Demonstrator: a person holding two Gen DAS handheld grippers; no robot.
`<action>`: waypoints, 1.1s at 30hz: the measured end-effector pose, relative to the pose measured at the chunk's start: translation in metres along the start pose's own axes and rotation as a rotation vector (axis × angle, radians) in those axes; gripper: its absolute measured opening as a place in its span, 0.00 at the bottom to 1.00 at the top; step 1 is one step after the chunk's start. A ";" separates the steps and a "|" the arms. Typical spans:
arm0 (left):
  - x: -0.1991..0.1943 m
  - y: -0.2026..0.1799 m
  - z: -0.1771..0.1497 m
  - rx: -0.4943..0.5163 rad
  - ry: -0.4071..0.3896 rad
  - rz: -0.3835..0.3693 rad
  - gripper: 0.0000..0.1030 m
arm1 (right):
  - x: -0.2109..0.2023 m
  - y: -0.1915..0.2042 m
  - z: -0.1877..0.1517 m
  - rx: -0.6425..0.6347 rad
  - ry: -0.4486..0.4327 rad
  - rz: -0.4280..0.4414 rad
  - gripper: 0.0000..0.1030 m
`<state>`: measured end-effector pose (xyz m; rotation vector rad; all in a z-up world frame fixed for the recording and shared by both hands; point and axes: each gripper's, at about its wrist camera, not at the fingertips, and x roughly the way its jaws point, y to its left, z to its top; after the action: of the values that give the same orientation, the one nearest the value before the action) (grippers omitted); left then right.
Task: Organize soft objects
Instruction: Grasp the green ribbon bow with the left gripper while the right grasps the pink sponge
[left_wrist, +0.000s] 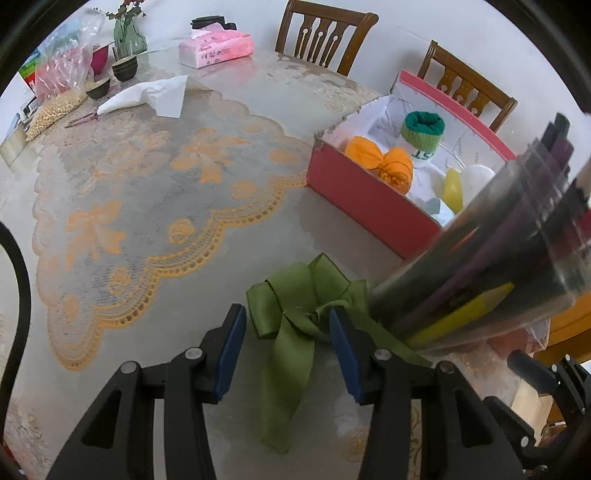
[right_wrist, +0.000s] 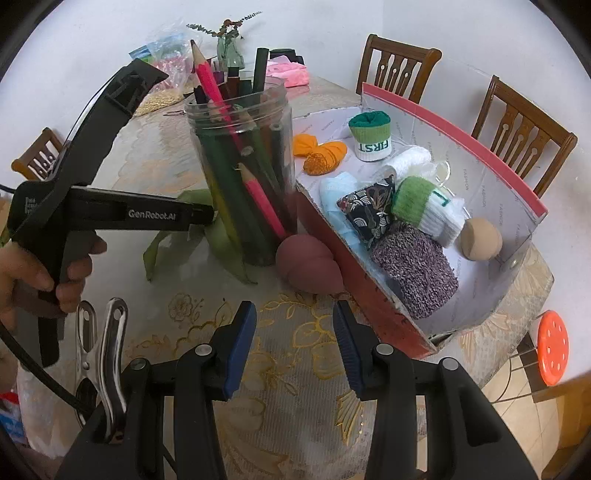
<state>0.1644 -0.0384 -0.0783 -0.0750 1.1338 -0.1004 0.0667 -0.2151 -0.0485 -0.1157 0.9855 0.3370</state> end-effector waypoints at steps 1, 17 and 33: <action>0.000 -0.001 -0.001 0.001 -0.005 0.005 0.48 | 0.000 0.000 0.000 0.001 -0.002 -0.001 0.43; -0.018 0.011 -0.017 -0.043 -0.029 -0.028 0.11 | 0.017 0.003 0.006 -0.018 -0.036 -0.016 0.43; -0.036 0.020 -0.031 -0.050 -0.030 -0.023 0.11 | 0.034 0.023 0.015 -0.137 -0.099 -0.128 0.43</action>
<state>0.1215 -0.0147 -0.0610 -0.1342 1.1055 -0.0911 0.0883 -0.1821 -0.0668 -0.2828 0.8523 0.2898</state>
